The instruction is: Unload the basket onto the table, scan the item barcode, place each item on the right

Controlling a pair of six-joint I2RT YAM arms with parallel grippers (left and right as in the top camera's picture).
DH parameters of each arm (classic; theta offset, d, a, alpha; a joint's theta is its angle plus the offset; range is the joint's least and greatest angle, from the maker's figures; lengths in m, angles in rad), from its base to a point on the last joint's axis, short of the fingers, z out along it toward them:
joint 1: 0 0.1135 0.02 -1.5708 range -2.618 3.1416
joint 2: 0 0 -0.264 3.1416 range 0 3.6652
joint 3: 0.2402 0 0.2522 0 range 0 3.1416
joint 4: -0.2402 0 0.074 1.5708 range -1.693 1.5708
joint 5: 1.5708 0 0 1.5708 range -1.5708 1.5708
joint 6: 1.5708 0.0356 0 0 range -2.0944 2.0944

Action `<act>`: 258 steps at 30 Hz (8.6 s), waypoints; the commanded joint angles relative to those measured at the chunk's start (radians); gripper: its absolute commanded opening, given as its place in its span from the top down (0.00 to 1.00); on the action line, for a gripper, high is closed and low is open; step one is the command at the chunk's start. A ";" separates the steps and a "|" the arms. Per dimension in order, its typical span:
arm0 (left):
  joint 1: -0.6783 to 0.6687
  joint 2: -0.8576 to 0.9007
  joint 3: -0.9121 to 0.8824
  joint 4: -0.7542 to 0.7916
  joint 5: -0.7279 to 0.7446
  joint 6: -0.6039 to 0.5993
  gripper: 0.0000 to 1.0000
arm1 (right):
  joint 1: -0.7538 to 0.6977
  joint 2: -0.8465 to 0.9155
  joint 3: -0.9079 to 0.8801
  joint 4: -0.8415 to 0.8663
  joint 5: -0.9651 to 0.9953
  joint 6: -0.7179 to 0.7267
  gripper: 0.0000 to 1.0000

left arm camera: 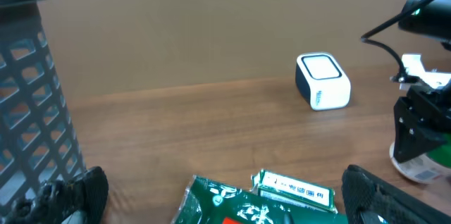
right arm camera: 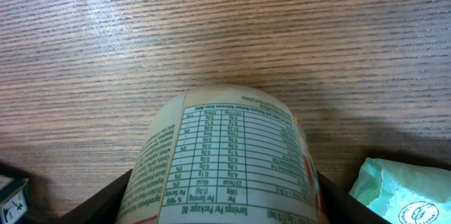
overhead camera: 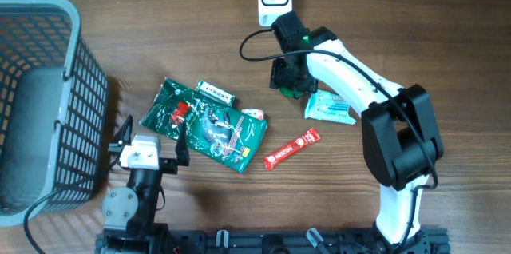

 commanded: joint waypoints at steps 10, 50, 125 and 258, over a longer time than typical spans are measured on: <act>-0.005 0.023 -0.129 0.116 0.129 0.023 0.00 | 0.008 0.021 -0.008 -0.007 -0.047 0.037 0.01; -0.005 0.033 -0.129 0.116 0.129 0.023 0.00 | -0.079 0.164 0.061 -0.093 -0.071 0.602 0.21; -0.005 0.034 -0.129 0.116 0.129 0.023 0.00 | 0.059 0.288 0.214 1.120 0.744 -0.628 0.37; -0.005 0.034 -0.129 0.116 0.129 0.023 0.00 | 0.036 -0.036 -0.261 -0.023 0.532 0.461 0.38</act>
